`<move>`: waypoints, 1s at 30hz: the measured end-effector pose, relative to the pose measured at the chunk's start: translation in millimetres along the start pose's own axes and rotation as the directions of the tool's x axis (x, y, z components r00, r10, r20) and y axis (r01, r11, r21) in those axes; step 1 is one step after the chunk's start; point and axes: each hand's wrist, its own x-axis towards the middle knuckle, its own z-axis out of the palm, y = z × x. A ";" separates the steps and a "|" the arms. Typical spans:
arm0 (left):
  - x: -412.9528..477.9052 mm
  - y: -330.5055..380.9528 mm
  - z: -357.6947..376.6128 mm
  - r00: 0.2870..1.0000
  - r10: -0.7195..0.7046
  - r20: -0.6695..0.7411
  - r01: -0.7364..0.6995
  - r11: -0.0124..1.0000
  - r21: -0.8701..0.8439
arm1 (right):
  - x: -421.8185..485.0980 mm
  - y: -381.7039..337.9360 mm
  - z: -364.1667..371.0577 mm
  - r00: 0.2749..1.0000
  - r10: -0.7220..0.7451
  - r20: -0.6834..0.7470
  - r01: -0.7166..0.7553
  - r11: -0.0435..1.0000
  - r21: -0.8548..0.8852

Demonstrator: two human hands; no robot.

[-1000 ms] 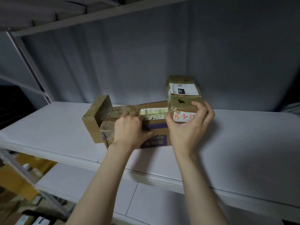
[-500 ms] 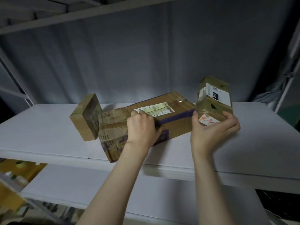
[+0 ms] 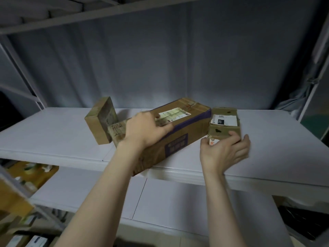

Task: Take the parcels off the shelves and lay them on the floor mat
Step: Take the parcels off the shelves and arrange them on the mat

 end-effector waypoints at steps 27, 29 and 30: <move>-109.8 -88.7 7.1 0.852 -0.522 -0.040 0.477 0.806 -0.350 | -139.9 -63.6 -13.0 0.821 -0.070 0.567 -0.349 0.724 0.595; -127.3 -90.0 12.1 0.831 -0.551 -0.074 0.476 0.774 -0.418 | -150.7 -60.5 -17.0 0.799 -0.061 0.598 -0.376 0.725 0.577; -136.3 -91.3 15.0 0.820 -0.567 -0.081 0.478 0.755 -0.448 | -157.6 -59.0 -19.7 0.786 -0.054 0.616 -0.398 0.718 0.571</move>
